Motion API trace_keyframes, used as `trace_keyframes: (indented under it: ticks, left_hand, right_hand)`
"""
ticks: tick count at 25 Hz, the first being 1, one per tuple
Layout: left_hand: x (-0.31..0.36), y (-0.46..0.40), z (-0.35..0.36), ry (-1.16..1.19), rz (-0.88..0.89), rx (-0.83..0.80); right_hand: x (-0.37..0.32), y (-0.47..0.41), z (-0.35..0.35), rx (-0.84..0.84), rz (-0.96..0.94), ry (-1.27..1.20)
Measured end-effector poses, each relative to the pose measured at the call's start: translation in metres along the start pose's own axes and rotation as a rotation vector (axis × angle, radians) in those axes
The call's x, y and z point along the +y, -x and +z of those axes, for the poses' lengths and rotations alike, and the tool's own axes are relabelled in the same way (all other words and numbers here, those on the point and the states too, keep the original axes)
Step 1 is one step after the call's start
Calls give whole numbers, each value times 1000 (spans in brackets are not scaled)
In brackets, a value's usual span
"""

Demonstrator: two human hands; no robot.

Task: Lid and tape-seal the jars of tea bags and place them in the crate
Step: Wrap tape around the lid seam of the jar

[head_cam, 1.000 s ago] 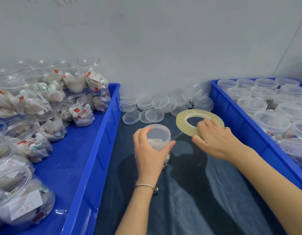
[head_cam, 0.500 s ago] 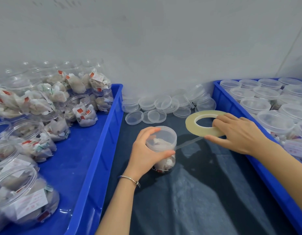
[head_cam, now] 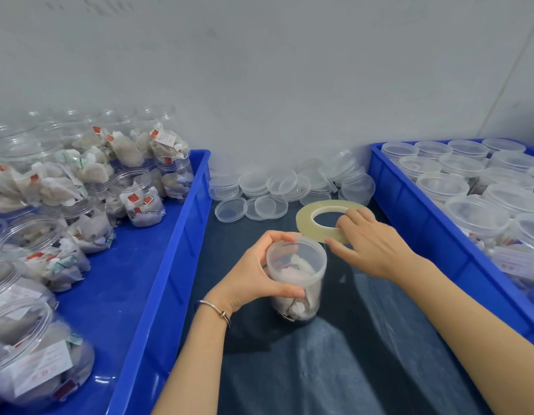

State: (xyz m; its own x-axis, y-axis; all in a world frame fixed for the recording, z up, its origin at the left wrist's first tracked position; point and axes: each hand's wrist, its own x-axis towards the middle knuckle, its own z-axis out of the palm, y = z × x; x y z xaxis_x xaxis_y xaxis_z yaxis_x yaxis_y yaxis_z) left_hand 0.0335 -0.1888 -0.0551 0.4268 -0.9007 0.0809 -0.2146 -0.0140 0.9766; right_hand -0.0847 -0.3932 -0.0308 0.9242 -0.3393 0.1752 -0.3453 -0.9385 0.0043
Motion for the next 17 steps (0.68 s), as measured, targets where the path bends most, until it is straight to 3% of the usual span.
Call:
trace_keyframes:
  ticks: [5,14,17]
  left_hand:
    - [9,-8,-3,-18,-5,-75]
    - [10,-2,-12,-104,-67,-16]
    - [19,2,-16,-240,-113,-7]
  right_hand:
    - [-11,-3,5,-30,9,-79]
    - [-17,0,3,0,44,-51]
    - [-17,4,3,10,83,-43]
